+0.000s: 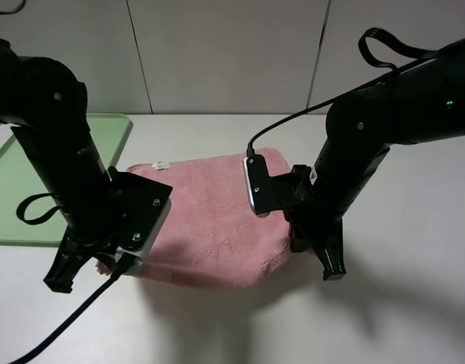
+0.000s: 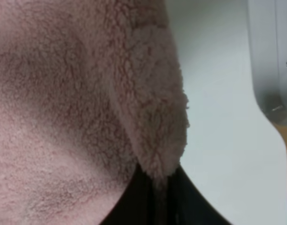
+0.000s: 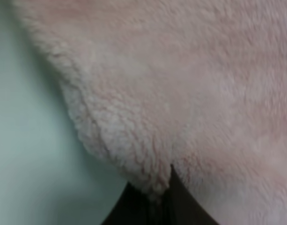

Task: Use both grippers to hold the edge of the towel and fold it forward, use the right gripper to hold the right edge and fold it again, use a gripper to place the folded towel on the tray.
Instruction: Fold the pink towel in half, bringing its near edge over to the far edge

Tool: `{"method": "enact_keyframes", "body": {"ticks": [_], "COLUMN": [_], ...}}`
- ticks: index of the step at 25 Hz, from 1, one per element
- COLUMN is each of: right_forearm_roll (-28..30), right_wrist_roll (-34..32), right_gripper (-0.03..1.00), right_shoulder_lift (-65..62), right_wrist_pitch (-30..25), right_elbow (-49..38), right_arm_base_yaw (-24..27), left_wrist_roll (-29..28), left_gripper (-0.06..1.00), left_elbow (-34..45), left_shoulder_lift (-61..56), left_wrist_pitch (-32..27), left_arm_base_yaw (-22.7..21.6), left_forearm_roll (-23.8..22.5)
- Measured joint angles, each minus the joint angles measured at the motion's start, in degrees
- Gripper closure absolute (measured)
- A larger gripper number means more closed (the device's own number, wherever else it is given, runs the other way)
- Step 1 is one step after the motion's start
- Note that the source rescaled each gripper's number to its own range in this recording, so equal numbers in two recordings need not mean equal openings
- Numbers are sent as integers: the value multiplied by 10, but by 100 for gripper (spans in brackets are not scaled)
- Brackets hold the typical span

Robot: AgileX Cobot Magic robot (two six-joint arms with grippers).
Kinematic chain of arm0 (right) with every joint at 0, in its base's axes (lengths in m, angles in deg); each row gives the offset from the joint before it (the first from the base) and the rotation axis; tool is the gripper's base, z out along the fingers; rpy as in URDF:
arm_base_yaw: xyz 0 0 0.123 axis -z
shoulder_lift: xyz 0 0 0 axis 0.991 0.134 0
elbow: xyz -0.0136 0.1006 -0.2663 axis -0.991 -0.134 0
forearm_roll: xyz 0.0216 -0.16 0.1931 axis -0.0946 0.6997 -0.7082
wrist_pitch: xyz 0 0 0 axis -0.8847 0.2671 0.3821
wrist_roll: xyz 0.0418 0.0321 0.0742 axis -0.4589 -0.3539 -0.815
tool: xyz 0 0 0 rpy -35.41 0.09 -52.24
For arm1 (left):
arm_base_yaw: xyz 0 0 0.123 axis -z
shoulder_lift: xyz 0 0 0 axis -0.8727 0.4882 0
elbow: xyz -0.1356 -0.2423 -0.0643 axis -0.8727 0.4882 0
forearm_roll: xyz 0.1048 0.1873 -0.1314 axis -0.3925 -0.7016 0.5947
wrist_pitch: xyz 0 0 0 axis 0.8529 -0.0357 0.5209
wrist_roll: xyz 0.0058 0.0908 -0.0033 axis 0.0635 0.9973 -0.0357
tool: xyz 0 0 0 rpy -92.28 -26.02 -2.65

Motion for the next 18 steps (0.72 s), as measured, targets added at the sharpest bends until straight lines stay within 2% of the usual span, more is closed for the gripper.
{"method": "enact_keyframes", "body": {"ticks": [7, 18], "right_forearm_roll": [26, 26], "right_wrist_roll": [-55, -68], "right_gripper": [97, 97], "right_shoulder_lift": [-23, -97], "right_wrist_pitch": [-34, -92], "right_elbow": [0, 0], "right_arm_base_yaw": [0, -3], "left_wrist_roll": [-1, -30], "left_gripper": [94, 94], "left_elbow": [0, 0], "left_shoulder_lift": [-7, -7], "left_wrist_pitch": [-40, -72], "left_arm_base_yaw": [0, 0], "left_forearm_roll": [0, 7]}}
